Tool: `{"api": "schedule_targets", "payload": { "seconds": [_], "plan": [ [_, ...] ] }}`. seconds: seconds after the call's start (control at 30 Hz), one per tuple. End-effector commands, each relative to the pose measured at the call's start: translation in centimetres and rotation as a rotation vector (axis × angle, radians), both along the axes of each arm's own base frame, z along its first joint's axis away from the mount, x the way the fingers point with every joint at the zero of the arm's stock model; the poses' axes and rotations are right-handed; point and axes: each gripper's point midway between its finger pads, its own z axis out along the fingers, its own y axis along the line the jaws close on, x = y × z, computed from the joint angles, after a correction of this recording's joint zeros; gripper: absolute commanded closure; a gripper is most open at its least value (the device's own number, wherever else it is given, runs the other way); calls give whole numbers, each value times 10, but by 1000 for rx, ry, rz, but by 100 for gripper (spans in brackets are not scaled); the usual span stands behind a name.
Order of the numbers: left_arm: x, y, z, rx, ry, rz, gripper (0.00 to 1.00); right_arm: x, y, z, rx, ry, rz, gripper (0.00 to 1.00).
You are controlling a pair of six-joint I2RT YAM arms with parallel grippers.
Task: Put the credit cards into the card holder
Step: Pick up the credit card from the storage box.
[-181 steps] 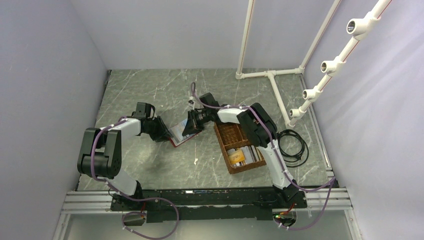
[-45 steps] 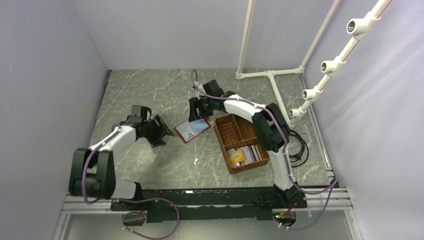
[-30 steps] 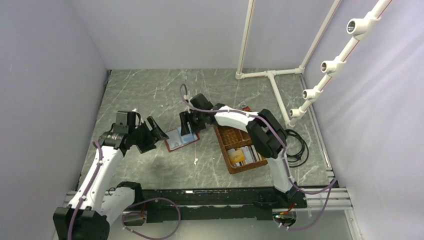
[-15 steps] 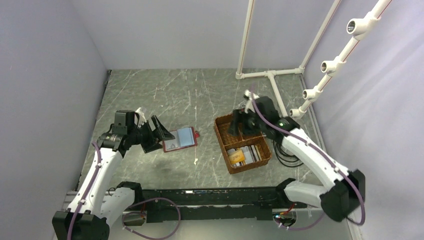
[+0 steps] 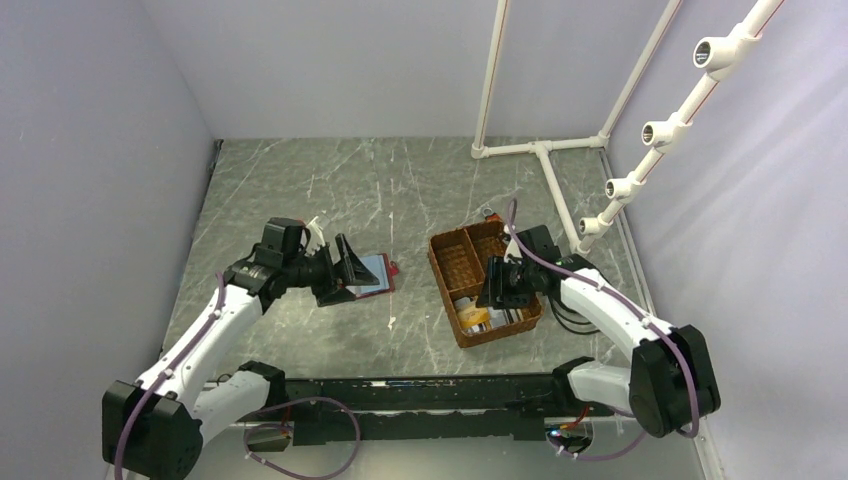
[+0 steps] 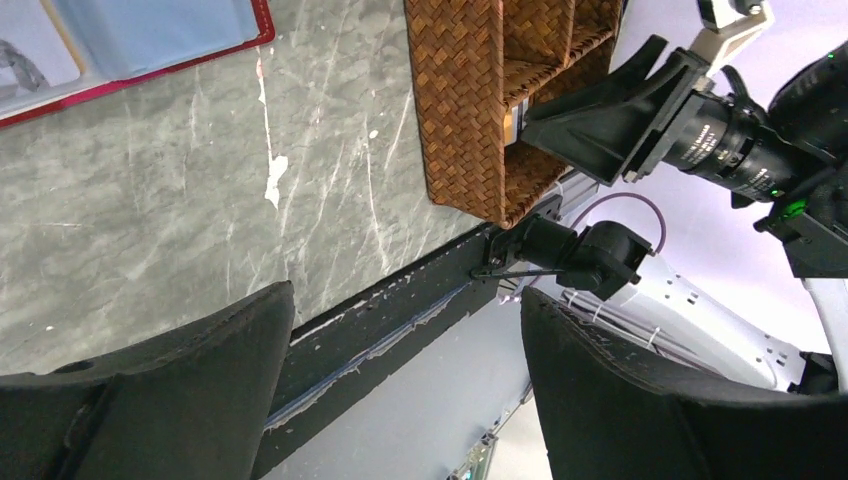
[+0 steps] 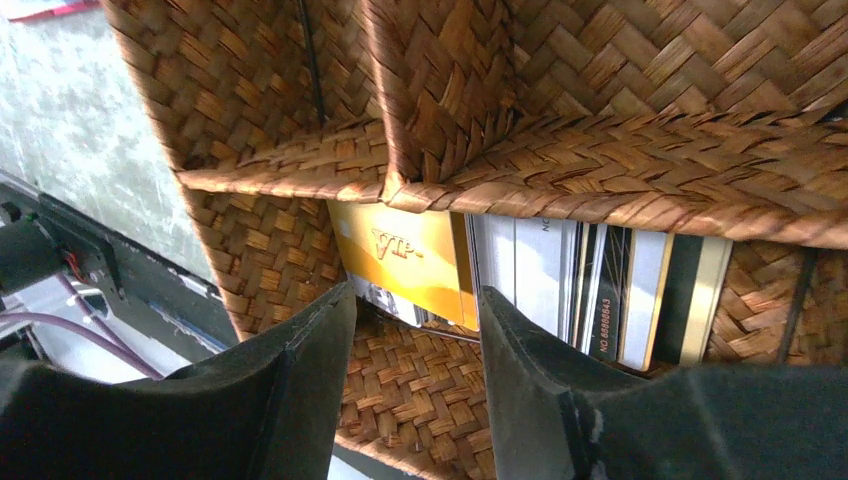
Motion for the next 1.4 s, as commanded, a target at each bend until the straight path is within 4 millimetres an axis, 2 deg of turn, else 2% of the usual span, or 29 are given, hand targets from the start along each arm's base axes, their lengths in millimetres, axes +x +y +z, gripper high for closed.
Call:
{"api": "schedule_targets", "payload": {
  "seconds": [0.0,0.2,0.6,0.7,0.9,1.23,1.37],
  "plan": [
    [15,-9,16,-16,-65,20,11,3,8,-5,41,-10,25,49],
    [18,-5,24,19,-87,18,11,2,3,-16,15,-1,9,51],
    [14,-6,27,5,-96,23,11,6,9,-23,39,0,29,55],
    [14,-5,29,10,-102,23,11,3,14,-23,70,18,38,63],
    [15,-6,30,3,-107,20,11,-3,17,-10,113,-1,34,71],
    [17,-9,27,2,-101,9,11,-1,18,-6,113,3,26,99],
    [17,-9,27,7,-95,6,11,4,6,8,32,-1,-12,100]
  ]
}}
